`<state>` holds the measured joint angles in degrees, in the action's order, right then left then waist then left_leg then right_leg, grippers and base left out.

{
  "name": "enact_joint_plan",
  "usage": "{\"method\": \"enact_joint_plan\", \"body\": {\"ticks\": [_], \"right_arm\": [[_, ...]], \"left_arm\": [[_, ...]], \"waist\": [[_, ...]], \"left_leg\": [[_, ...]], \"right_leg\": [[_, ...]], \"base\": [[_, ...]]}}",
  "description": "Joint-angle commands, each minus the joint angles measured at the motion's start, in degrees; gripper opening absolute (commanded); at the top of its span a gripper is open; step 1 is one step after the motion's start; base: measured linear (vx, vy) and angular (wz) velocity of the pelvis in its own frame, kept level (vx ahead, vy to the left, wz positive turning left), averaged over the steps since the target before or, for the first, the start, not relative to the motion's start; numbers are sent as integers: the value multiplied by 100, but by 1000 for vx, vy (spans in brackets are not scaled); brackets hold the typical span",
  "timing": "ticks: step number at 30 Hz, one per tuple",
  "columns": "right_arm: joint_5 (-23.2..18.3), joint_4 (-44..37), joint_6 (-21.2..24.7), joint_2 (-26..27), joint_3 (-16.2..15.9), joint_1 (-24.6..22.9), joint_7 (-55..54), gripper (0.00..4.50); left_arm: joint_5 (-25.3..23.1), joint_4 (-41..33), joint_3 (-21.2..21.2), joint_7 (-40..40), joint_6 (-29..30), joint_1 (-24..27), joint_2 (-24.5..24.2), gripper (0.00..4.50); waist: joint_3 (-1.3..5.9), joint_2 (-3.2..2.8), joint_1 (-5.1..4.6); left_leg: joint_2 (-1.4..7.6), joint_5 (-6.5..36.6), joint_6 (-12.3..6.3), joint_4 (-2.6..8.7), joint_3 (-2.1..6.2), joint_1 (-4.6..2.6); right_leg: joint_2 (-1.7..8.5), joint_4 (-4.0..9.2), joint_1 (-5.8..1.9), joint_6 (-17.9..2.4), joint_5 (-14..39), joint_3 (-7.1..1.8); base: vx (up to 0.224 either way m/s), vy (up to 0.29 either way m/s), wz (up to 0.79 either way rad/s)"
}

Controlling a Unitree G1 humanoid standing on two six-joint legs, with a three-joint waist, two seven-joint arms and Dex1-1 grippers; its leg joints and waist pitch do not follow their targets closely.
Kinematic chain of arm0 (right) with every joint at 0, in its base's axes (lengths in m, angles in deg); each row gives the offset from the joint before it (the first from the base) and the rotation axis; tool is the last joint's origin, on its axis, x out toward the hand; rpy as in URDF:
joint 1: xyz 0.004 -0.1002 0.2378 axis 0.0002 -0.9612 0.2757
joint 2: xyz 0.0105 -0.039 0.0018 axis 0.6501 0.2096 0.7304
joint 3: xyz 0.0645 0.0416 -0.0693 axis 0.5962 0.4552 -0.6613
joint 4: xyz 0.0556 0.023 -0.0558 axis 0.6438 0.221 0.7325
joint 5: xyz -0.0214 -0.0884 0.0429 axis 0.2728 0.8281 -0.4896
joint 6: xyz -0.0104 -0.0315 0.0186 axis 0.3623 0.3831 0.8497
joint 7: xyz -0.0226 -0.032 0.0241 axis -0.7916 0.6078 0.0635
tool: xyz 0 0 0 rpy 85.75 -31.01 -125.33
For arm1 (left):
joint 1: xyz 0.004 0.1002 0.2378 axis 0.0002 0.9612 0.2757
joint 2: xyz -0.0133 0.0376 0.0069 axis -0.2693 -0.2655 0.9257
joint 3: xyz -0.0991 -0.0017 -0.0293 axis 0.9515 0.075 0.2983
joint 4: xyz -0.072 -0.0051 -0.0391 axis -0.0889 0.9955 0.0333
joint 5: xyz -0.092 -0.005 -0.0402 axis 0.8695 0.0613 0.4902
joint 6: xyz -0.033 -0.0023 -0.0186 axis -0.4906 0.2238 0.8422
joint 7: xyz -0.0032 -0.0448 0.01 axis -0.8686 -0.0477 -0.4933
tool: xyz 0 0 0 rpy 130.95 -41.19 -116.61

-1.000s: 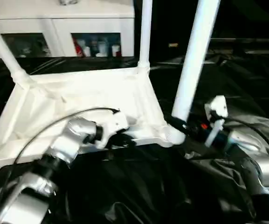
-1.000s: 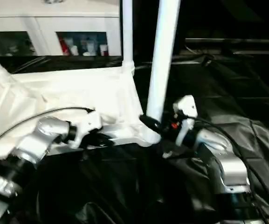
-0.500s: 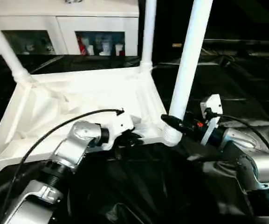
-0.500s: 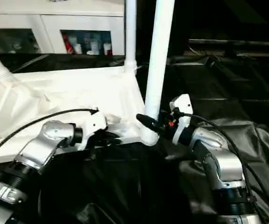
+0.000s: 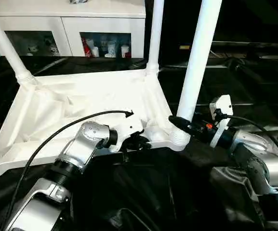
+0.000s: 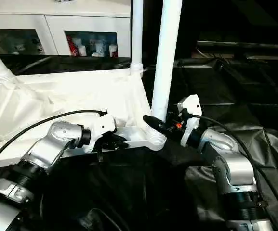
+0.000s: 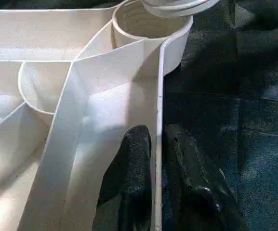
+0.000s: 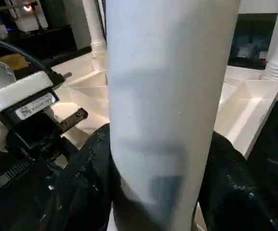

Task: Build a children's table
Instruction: Insert table leg to table base

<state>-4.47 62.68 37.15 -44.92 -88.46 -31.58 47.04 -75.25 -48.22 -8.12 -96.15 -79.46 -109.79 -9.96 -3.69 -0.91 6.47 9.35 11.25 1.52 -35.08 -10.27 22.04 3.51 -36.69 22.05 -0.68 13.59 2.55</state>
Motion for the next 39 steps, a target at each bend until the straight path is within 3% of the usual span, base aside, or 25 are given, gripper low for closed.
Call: {"method": "enact_joint_plan", "body": {"ticks": [1,2,4,6,13,16,22,23,26,27,28,29,39], "right_arm": [[47,-14,-73,-37,70,11,-39,188],[81,1,-98,-41,65,7,-58,188],[98,19,-116,-32,83,10,-92,188],[87,40,-111,-9,108,31,-128,188],[125,310,-95,10,128,155,-199,188],[169,423,-98,5,109,203,-222,187],[378,1266,-181,49,-108,605,-158,187],[412,1437,-210,66,-137,713,-144,187],[444,1597,-207,77,-160,814,-99,187],[431,1679,-104,67,-188,870,-8,187],[427,1685,-85,60,-199,876,16,187],[407,1685,4,22,-257,890,136,187],[351,1494,253,-210,-429,800,633,187]], "left_arm": [[-110,112,-91,-66,-63,-102,-13,65],[-117,148,-96,-55,-79,-119,-7,39],[-116,205,-94,-47,-101,-151,7,39],[-100,268,-82,-62,-120,-191,20,11],[29,415,-45,-274,-235,-240,53,11],[60,426,-34,-318,-266,-236,66,3],[62,456,-79,-483,-496,-169,48,0],[54,429,-95,-513,-528,-157,32,0],[57,407,-98,-530,-550,-148,21,0],[62,402,-91,-545,-558,-145,6,0],[62,405,-89,-545,-561,-145,4,0],[50,440,-80,-538,-579,-153,-7,0],[-15,572,-43,-493,-641,-183,-34,0]], "waist": [[442,22,16],[440,19,14],[438,19,13],[437,3,14],[453,-30,14],[455,-17,9],[459,-24,5],[452,0,-9],[447,-12,-1],[445,41,-6],[444,26,-7],[435,51,-10],[424,55,-3]], "left_leg": [[395,194,-423,374,165,-102],[398,213,-424,374,166,-98],[397,263,-412,377,166,-95],[403,341,-368,383,169,-104],[398,286,-366,370,176,-97],[390,286,-372,365,170,-96],[390,237,-399,352,160,-92],[397,235,-399,361,154,-101],[398,232,-412,361,153,-103],[396,203,-454,359,148,-98],[397,187,-471,361,149,-94],[398,188,-508,359,140,-95],[410,230,-519,367,142,-90]], "right_leg": [[550,350,-288,-1521,-661,-277],[559,352,-291,-1537,-685,-277],[561,361,-296,-1550,-650,-277],[558,371,-293,-1551,-551,-276],[559,341,-304,-1615,-762,-273],[554,341,-306,-1648,-803,-271],[556,337,-309,-1670,-796,-271],[551,335,-295,-1679,-787,-264],[553,335,-298,-1677,-731,-268],[553,322,-303,-1682,-754,-266],[553,322,-302,-1678,-741,-263],[550,331,-297,-1664,-713,-265],[564,367,-281,-1572,-344,-270]], "base": [[0,0,0],[0,0,0],[0,0,0],[0,0,0],[0,0,0],[0,0,0],[0,0,0],[0,0,0],[0,0,0],[0,0,0],[0,0,0],[0,0,0],[0,0,0]]}}
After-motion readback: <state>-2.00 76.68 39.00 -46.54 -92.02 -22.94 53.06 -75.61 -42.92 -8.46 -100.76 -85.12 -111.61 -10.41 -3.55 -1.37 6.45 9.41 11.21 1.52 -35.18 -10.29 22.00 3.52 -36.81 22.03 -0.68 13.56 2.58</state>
